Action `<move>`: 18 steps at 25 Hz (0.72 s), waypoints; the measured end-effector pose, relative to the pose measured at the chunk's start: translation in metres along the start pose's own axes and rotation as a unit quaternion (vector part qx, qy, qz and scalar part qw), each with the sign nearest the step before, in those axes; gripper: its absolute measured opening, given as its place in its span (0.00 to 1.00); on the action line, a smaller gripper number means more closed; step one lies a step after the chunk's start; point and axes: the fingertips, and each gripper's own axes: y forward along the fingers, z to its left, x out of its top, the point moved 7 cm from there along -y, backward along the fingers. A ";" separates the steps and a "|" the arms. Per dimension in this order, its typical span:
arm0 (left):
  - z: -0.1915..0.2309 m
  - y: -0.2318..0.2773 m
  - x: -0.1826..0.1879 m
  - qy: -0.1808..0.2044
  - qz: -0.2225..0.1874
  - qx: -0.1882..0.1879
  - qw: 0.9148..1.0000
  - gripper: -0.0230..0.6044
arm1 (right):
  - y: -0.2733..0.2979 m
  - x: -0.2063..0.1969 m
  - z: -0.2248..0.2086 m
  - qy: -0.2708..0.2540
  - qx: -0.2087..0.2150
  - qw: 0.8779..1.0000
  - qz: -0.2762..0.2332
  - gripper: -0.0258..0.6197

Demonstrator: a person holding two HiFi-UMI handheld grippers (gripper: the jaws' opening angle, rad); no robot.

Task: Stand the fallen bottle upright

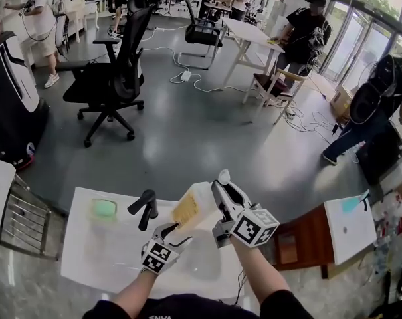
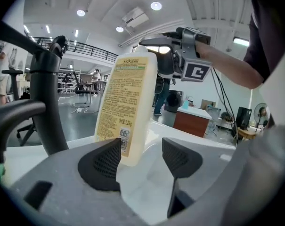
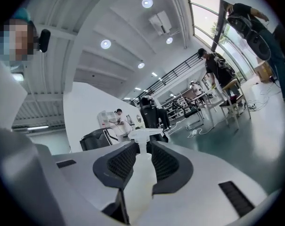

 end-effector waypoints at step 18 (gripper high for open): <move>-0.013 0.027 -0.003 -0.068 -0.008 -0.040 0.997 0.48 | 0.020 -0.011 0.039 -0.146 0.187 0.971 0.042 0.21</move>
